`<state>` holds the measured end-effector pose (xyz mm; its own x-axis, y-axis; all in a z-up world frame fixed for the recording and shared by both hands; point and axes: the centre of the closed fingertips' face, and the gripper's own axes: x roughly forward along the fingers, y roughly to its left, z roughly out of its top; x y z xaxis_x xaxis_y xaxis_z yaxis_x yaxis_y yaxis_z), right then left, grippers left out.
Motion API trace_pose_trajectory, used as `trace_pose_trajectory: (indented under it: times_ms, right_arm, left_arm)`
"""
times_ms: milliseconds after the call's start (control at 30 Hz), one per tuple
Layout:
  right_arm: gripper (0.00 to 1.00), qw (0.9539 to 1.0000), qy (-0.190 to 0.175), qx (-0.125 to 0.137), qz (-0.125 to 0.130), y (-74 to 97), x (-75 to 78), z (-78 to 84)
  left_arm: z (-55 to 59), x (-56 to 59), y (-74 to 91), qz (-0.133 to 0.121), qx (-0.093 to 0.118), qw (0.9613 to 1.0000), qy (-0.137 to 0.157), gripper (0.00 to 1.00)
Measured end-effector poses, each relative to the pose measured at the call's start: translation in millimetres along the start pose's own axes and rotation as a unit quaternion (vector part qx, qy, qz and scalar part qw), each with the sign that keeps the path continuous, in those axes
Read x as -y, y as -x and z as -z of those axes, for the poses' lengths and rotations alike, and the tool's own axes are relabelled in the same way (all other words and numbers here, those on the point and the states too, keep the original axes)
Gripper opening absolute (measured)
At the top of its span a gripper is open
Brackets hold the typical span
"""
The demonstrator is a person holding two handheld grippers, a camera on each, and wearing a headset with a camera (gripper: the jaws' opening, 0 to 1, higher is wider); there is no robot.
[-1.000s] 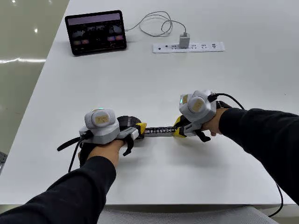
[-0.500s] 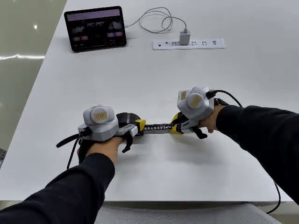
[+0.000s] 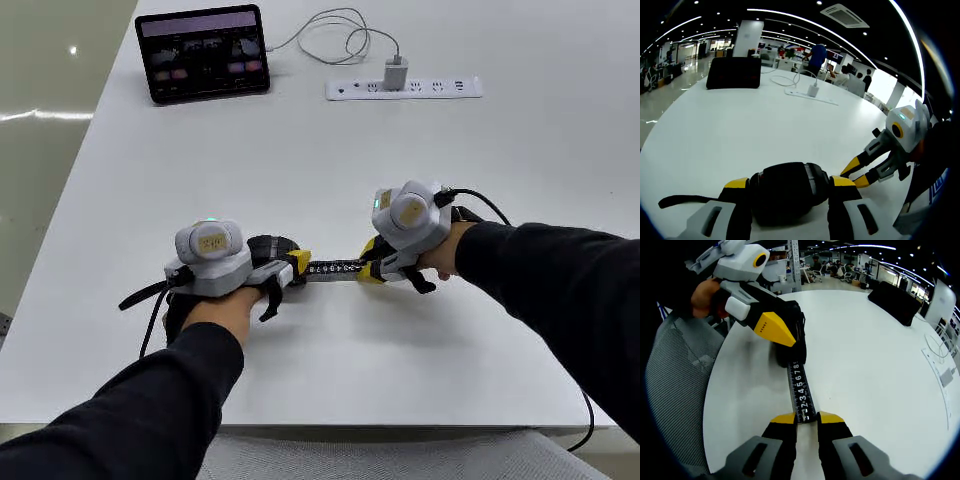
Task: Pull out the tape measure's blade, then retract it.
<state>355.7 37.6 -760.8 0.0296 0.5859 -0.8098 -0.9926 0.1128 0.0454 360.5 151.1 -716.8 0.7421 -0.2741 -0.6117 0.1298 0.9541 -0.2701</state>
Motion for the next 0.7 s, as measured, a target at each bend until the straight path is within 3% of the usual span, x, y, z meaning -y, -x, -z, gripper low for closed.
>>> trace_pose_trajectory:
  times_ms: [700]
  right_arm:
    - [0.11,0.9999,-0.004,0.012,0.001,-7.3,-3.4,-9.6]
  left_arm:
    - [-0.4,0.2,-0.4,0.005,-0.002,1.0000,0.002,0.57]
